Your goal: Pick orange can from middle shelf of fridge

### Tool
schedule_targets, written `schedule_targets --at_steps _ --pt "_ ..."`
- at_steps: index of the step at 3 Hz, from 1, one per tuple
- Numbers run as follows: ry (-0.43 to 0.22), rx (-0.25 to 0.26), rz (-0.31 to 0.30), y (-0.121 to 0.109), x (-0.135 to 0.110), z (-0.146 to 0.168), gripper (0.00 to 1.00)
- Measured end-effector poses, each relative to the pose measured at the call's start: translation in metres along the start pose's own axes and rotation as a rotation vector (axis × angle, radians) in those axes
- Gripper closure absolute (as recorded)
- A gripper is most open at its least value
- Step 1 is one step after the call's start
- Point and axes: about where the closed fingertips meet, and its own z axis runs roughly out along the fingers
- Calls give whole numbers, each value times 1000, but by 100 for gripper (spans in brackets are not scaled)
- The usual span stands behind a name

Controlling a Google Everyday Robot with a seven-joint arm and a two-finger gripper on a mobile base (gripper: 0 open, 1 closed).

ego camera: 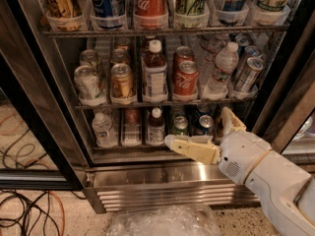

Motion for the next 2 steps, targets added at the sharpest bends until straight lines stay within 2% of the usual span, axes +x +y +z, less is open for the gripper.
schedule_targets --at_steps 1,2 --pt "14 1 -8 1 9 10 0" --pt "28 29 -89 1 31 20 0"
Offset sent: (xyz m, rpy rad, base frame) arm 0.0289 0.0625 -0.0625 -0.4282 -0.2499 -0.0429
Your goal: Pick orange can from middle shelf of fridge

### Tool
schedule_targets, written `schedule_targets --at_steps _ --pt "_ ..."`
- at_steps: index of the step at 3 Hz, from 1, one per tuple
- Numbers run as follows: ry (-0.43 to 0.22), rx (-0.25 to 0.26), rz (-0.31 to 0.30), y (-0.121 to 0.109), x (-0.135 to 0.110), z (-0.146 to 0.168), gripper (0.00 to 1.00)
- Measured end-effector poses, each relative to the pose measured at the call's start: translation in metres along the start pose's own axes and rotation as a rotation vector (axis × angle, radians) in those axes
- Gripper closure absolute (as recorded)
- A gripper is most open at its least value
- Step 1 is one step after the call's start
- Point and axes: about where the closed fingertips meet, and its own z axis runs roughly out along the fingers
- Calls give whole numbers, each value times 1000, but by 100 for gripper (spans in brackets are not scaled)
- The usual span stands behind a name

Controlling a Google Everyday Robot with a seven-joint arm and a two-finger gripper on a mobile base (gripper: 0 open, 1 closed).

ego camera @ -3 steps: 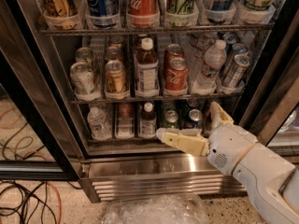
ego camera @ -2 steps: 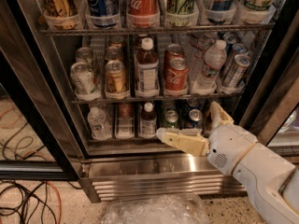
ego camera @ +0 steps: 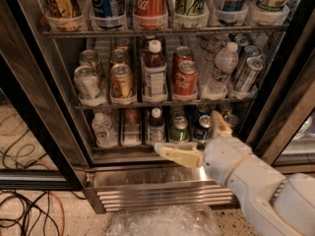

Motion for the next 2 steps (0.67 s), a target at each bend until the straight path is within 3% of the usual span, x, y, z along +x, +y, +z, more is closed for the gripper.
schedule_targets --at_steps 2 --pt "-55 -54 -381 35 27 51 0"
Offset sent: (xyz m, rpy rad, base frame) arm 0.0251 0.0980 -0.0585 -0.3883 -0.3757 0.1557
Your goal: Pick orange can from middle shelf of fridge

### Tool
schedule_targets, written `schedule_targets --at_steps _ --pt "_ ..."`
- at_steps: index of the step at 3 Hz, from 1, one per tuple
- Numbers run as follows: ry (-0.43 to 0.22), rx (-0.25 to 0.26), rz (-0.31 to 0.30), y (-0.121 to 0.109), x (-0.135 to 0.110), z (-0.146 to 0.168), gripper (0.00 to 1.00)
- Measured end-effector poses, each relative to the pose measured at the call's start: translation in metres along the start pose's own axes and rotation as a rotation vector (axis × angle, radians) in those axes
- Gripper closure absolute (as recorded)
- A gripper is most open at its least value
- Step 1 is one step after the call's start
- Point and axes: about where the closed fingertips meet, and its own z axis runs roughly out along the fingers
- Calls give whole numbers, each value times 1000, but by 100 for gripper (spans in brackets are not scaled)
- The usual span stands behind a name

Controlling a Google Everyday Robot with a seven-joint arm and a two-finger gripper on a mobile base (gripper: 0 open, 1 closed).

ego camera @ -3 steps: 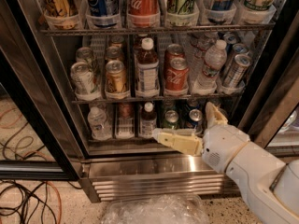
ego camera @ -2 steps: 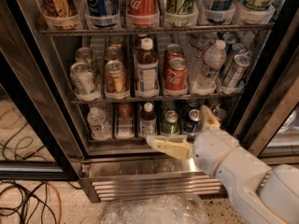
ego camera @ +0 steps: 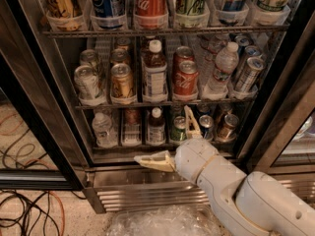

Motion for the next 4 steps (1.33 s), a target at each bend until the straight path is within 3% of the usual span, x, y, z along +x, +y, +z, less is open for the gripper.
schedule_targets --at_steps 1,3,4 --pt "0 0 0 0 0 0 0" --pt "-29 62 80 17 -8 17 0" --pt "-41 93 91 25 -14 30 0"
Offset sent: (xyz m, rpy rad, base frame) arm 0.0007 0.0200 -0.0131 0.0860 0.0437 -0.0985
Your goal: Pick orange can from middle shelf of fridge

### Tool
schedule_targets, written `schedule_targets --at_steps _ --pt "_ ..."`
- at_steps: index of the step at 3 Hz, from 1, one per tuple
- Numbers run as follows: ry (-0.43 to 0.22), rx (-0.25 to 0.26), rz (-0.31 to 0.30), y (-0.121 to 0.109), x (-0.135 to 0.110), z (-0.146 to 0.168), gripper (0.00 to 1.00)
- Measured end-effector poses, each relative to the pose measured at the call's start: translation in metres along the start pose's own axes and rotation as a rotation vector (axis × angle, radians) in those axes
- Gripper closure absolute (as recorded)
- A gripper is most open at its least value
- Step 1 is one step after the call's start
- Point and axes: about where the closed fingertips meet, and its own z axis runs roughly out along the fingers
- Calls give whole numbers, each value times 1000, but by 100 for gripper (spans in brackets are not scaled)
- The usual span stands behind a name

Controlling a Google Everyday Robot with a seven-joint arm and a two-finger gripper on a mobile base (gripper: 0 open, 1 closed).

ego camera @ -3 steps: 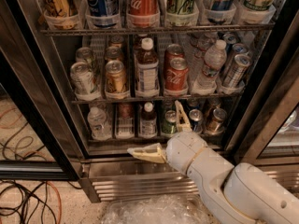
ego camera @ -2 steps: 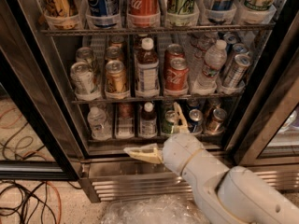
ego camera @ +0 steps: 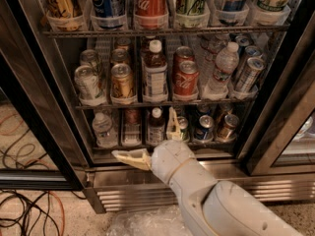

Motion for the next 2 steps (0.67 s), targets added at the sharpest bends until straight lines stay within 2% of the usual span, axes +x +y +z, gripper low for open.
schedule_targets --at_steps 2 --pt "-58 64 20 18 -12 20 0"
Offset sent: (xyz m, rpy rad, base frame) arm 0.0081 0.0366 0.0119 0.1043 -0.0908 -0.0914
